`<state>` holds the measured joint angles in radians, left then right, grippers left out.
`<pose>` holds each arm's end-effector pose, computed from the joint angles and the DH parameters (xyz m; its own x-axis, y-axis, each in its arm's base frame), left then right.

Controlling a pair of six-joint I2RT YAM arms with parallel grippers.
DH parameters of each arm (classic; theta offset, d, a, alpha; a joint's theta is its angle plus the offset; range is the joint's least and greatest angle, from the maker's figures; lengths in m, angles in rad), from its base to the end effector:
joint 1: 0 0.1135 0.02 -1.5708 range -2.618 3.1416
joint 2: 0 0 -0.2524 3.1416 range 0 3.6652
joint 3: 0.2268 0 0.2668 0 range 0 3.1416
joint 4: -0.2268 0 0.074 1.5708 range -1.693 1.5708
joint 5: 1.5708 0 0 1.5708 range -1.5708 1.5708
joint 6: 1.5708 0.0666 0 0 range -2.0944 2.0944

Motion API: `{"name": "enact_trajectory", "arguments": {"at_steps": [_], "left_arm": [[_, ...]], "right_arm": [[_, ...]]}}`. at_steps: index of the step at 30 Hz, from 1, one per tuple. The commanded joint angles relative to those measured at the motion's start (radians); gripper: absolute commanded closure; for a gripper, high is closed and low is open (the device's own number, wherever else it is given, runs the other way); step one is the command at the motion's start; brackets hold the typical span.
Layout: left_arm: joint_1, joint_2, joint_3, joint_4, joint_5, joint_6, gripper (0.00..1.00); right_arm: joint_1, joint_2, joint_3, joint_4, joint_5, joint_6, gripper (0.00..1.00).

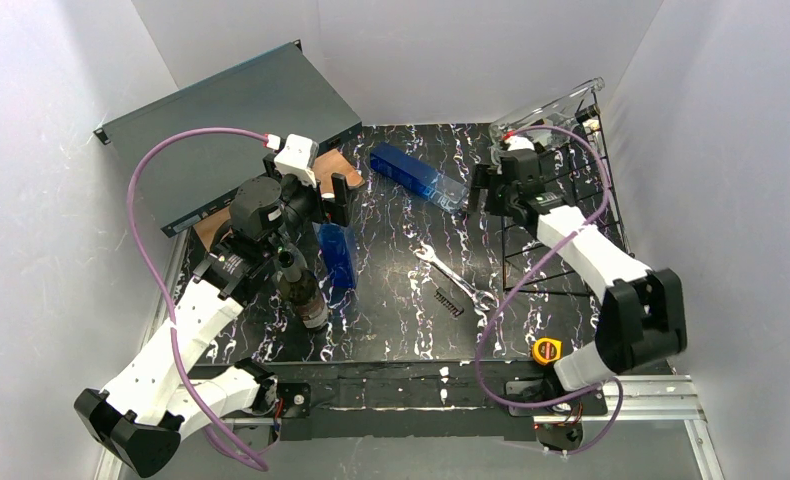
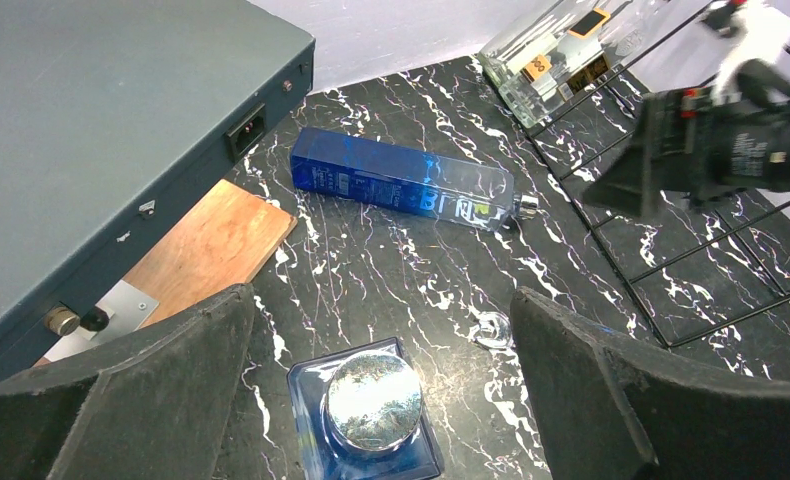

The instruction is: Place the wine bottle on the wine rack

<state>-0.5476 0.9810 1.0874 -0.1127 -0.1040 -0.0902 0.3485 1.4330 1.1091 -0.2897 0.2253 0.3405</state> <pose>0.2358 -0.1357 0.4096 -0.0440 -0.0781 -0.9960 0.4270 0.8998 -0.0894 0.3476 0.1105 0.2577 -0.5640 0.1414 -0.8136 0.0288 0.9880 0.1518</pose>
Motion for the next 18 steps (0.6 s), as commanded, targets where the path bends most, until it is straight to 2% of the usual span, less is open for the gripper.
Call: {"name": "enact_trajectory", "arguments": {"at_steps": [1, 6, 11, 18], "left_arm": [[-0.005, -0.020, 0.031, 0.005, 0.000, -0.005, 0.01], [-0.005, -0.027, 0.028, 0.007, -0.008, 0.000, 0.01], [-0.005, -0.025, 0.028, 0.006, -0.010, 0.002, 0.01], [-0.010, -0.027, 0.027, 0.007, -0.026, 0.013, 0.01]], "right_arm": [[0.012, 0.139, 0.055, 0.135, -0.152, -0.099, 0.02], [0.012, 0.257, 0.092, 0.249, -0.273, -0.223, 0.02], [-0.004, 0.349, 0.115, 0.280, -0.395, -0.361, 0.01], [-0.055, 0.438, 0.155, 0.278, -0.368, -0.421, 0.03]]}}
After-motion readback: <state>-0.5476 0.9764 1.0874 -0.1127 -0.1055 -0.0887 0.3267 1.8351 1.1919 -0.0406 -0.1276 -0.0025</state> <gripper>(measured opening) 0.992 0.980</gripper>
